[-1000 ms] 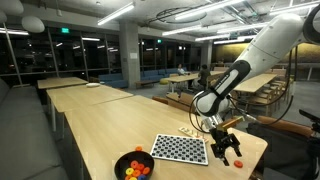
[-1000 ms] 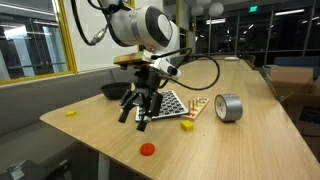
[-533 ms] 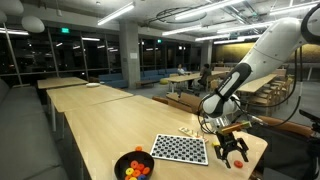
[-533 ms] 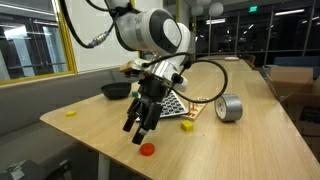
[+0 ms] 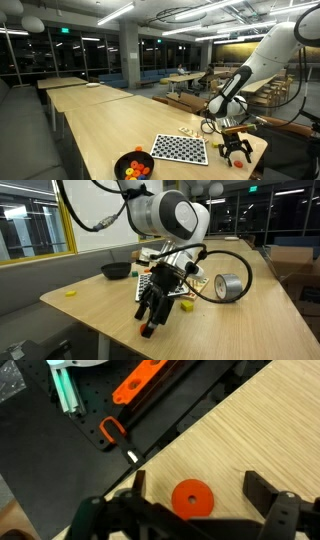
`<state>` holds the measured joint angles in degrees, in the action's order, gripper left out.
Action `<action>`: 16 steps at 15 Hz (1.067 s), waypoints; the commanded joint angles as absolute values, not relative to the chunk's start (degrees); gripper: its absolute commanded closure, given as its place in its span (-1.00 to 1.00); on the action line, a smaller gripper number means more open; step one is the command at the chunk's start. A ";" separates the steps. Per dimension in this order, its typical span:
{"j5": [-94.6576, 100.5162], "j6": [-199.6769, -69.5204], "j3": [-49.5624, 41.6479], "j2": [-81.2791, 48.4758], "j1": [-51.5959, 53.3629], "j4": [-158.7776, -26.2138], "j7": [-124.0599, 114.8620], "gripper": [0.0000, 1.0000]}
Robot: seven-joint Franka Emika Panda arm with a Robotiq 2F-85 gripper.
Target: Put the two round orange blocks next to each other in the black bowl one at a time
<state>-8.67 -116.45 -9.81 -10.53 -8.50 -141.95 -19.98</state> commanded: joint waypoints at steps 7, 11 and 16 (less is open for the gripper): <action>-15.45 -117.23 -10.27 -11.49 -11.40 -141.93 -9.93 -1.00; -15.77 -116.98 -10.35 -11.32 -11.63 -141.86 -9.06 -1.00; -16.15 -116.77 -10.55 -11.38 -11.96 -141.75 -7.91 -1.00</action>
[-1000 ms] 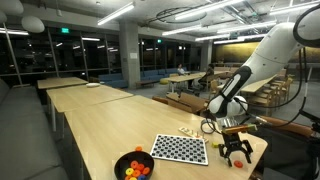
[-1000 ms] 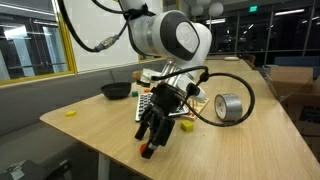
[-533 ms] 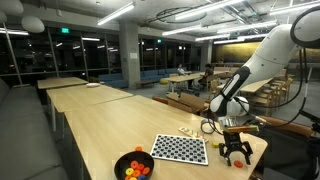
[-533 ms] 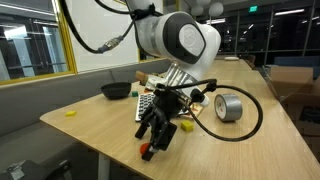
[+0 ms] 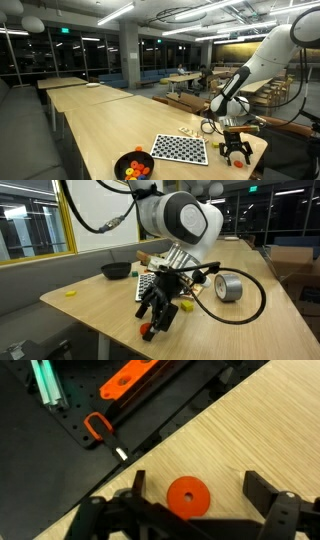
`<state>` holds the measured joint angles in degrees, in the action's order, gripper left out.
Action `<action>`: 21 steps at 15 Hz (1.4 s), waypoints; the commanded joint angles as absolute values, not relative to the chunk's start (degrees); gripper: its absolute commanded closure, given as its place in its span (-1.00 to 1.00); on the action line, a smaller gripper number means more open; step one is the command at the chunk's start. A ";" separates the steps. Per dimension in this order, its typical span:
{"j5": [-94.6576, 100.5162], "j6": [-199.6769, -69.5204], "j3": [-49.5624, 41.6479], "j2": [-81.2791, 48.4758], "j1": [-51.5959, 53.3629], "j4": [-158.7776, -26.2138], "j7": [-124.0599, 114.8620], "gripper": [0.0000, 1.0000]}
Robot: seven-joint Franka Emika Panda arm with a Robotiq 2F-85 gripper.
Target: Put the two round orange blocks next to each other in the black bowl one at a time
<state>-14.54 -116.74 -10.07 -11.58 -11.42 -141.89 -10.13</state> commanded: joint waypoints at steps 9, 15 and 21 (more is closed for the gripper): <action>-17.81 -116.95 -10.93 -11.54 -12.81 -141.74 -5.13 -0.40; -17.74 -116.52 -11.21 -11.30 -13.06 -141.76 -4.74 0.38; -16.59 -117.12 -9.73 -11.48 -11.84 -138.14 -1.79 0.67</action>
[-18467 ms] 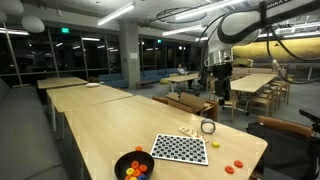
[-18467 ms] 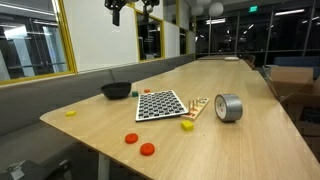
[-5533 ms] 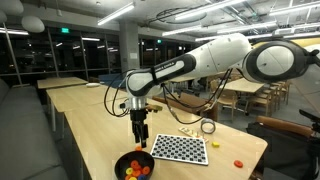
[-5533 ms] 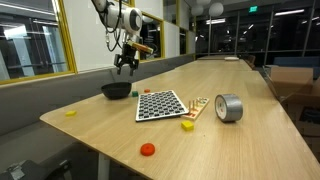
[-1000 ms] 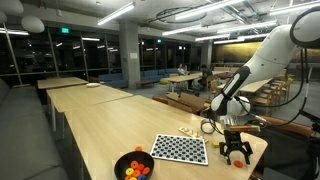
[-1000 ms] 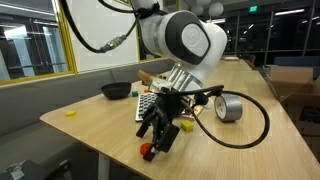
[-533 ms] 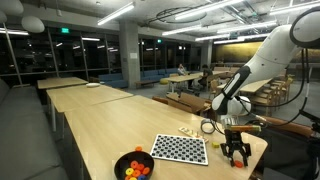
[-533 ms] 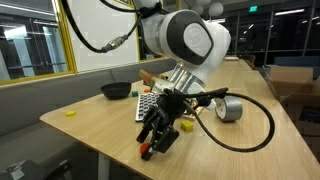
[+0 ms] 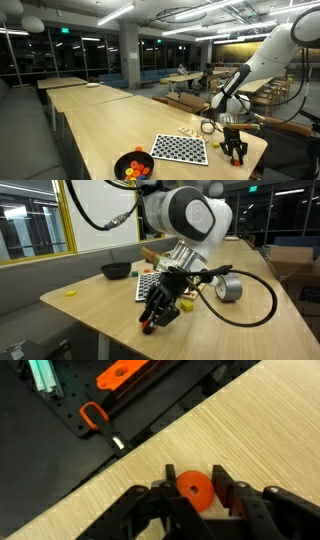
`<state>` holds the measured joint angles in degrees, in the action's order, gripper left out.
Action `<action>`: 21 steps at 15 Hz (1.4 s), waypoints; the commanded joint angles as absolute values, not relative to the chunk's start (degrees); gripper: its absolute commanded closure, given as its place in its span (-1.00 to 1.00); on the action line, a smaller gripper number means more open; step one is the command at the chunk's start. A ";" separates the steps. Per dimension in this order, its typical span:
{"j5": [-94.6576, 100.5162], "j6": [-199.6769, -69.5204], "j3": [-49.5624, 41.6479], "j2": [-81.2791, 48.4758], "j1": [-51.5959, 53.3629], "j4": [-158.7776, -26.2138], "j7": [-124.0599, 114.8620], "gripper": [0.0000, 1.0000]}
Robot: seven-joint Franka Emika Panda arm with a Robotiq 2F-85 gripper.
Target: Put the two round orange blocks next to each other in the black bowl one at a time
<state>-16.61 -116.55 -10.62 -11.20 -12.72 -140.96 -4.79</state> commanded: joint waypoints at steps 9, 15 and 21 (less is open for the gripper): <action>-9.80 -107.58 -1.83 -20.76 -4.75 -109.51 3.61 0.67; -4.63 -98.84 2.70 -31.37 -0.49 -90.04 9.88 0.67; 3.28 -91.75 5.26 -41.29 3.63 -72.46 19.13 0.67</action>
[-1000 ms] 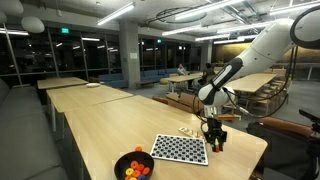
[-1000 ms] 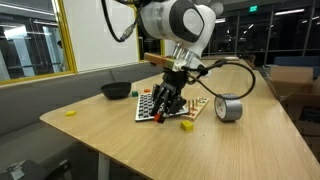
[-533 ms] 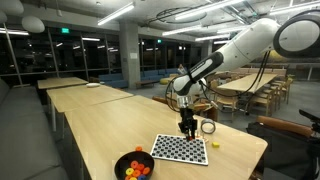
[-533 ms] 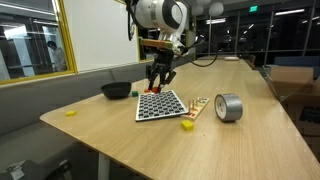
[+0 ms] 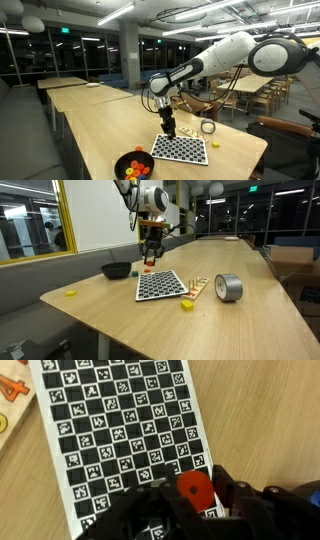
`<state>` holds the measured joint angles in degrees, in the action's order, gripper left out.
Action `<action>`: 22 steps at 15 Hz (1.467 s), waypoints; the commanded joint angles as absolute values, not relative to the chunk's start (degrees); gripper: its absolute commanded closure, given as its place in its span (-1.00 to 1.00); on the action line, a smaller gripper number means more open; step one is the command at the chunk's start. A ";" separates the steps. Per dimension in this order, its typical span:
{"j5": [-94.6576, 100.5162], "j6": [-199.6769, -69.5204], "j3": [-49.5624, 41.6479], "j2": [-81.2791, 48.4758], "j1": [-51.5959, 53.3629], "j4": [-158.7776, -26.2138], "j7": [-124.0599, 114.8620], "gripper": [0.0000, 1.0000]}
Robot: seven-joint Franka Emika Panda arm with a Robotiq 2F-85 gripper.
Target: Put the two round orange blocks next to each other in the black bowl one at a time
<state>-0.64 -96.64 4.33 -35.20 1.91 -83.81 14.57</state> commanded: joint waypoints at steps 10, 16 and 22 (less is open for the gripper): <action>9.90 -100.59 9.51 -44.20 8.57 -65.12 33.19 0.67; 3.88 -103.72 14.37 -41.91 6.42 -67.96 43.89 0.67; -4.12 -98.60 17.51 -42.06 3.78 -67.63 60.08 0.67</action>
